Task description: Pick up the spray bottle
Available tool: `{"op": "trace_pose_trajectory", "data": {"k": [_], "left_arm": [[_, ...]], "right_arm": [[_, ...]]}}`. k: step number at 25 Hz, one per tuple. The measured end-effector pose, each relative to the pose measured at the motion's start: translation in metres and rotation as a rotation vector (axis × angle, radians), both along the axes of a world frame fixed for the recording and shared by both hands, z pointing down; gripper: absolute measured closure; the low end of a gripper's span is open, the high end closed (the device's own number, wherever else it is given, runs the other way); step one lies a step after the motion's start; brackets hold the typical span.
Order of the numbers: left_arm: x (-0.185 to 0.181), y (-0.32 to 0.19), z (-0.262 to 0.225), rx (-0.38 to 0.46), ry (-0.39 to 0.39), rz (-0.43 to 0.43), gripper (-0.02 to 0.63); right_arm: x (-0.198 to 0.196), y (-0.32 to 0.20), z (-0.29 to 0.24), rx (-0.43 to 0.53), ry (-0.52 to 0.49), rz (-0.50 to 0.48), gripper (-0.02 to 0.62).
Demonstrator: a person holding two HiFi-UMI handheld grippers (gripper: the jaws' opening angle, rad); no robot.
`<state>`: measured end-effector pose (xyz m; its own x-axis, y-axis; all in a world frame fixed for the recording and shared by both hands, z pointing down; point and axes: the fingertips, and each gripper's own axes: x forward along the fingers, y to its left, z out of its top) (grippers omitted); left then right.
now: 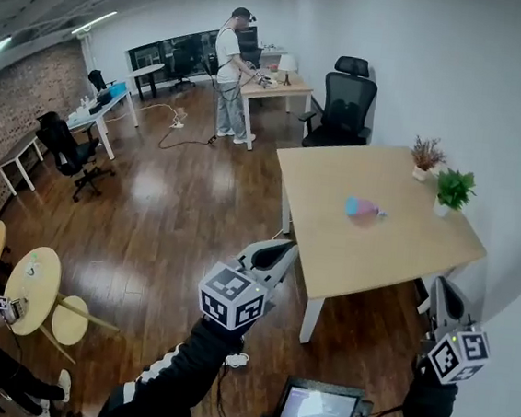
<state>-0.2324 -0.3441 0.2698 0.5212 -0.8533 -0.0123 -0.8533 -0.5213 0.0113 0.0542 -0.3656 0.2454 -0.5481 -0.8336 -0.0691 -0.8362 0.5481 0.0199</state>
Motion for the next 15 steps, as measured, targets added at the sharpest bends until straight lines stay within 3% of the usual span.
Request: {"op": "trace_pose_trajectory", "data": {"k": [8, 15], "left_arm": [[-0.101, -0.241, -0.002, -0.016, 0.005, 0.025, 0.603], [-0.138, -0.453, -0.007, -0.073, 0.014, 0.088, 0.603]], "right_arm": [[-0.122, -0.227, -0.006, 0.035, -0.071, -0.061, 0.588], [-0.178, -0.434, -0.005, -0.014, -0.099, -0.105, 0.588]]}}
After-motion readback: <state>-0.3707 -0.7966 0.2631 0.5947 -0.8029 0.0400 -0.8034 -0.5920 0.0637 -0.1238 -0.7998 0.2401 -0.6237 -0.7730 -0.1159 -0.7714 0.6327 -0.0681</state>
